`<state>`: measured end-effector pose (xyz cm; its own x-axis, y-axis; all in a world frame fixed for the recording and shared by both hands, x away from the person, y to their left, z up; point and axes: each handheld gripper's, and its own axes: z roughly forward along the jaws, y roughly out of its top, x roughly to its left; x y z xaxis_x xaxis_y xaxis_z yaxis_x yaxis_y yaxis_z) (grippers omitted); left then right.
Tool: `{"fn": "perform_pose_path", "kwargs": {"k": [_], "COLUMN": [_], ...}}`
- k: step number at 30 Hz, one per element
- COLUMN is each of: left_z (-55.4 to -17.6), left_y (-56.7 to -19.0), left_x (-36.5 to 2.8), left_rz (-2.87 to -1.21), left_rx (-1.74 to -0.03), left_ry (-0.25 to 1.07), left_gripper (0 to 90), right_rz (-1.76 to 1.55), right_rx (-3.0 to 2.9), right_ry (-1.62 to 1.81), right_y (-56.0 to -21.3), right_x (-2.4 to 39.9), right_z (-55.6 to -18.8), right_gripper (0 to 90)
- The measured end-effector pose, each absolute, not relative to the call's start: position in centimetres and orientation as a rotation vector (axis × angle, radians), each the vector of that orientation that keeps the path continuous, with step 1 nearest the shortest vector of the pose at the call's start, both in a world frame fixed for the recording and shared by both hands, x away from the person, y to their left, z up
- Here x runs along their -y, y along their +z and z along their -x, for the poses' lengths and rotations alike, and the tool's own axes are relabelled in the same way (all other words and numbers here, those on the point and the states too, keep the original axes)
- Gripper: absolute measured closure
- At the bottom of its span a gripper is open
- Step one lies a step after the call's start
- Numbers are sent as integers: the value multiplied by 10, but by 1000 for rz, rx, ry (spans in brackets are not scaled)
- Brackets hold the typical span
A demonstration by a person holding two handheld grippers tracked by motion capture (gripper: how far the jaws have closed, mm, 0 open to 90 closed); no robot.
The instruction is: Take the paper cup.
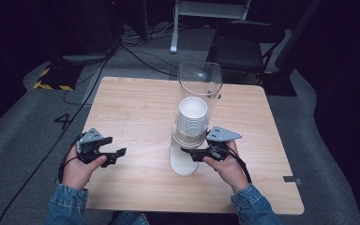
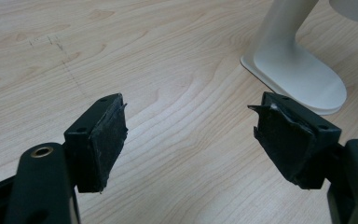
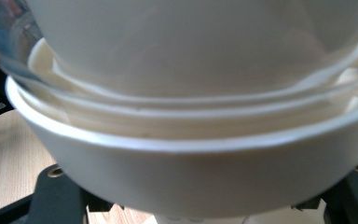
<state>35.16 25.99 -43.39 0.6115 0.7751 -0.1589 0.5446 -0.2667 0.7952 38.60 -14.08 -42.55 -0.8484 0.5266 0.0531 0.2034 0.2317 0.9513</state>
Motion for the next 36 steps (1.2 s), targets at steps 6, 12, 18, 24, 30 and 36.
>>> {"fn": "perform_pose_path", "kwargs": {"k": [6,12,18,24,30,36], "left_z": [-352,-352,-352,-351,-351,-352], "left_y": [-434,-434,-434,-433,-433,-433], "left_x": [-260,-260,-260,-260,-261,-261], "left_rz": [-1952,-1949,-1945,-1941,-1933,-1939], "left_rx": [-1046,-1046,-1045,-1047,-1051,-1047], "left_ry": [327,327,324,326,321,317], "left_gripper": [245,245,245,245,245,245], "right_rz": [-691,-694,-696,-707,-728,-711], "right_rx": [-2225,-2220,-2217,-2246,-2313,-2315], "right_ry": [1668,1679,1689,1675,1609,1595], "right_y": [-427,-429,-430,-432,-452,-453], "right_x": [141,141,141,141,137,138], "right_z": [-386,-386,-386,-387,-390,-390], "right_gripper": [294,297,298,308,309,301]}}
